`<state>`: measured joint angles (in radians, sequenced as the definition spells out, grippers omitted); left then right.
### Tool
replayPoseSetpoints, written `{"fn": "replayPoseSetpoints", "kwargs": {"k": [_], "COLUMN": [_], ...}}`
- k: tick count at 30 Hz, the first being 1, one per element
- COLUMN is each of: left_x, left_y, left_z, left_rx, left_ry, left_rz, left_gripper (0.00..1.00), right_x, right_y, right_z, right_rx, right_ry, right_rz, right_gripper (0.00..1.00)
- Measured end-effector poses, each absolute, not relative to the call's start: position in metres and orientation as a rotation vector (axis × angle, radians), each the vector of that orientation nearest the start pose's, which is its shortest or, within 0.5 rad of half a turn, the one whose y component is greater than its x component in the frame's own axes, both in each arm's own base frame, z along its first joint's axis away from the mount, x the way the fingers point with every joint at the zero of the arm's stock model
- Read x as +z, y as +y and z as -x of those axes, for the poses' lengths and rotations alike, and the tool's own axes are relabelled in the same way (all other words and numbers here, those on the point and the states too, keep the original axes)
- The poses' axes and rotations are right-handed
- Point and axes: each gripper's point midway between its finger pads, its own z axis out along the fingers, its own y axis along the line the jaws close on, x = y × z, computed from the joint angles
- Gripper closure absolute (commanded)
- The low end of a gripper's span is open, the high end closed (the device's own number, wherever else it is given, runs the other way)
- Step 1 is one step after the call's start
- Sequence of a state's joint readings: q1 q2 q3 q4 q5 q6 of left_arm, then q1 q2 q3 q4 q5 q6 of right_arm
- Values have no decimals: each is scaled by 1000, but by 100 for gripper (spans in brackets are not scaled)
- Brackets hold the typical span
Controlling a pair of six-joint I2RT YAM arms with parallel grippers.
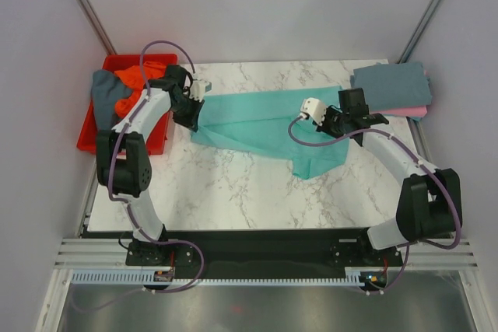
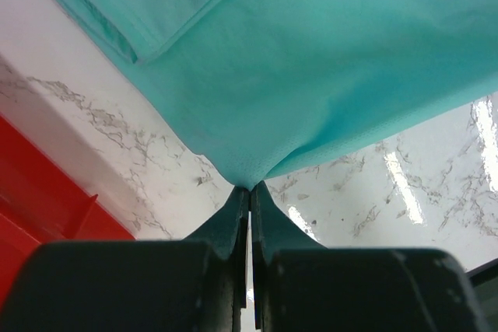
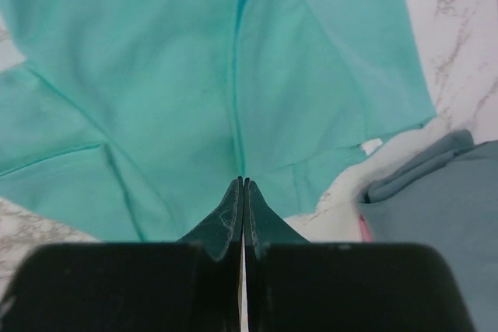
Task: Fold and stack the t-shirts
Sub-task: Fold the tshirt
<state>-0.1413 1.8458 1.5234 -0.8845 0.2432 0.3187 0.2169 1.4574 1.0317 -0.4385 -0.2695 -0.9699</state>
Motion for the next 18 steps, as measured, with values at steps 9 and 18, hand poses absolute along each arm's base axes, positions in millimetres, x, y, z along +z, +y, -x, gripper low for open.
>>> {"fn": "replayPoseSetpoints", "kwargs": {"k": [9,18], "left_x": [108,91], "left_y": [-81,-85], "left_z": [-412,-390], "left_rx": [-294,-379], "left_ry": [2665,2746], "left_rz": [-694,-701], "left_gripper": [98,98], "right_x": [155,62], "right_y": [70,93], "right_z": [-429,-378], "right_rx": [-99,409], "right_ry": [1931,2326], "right_rz": [1286,1419], "right_gripper": [64,55]}}
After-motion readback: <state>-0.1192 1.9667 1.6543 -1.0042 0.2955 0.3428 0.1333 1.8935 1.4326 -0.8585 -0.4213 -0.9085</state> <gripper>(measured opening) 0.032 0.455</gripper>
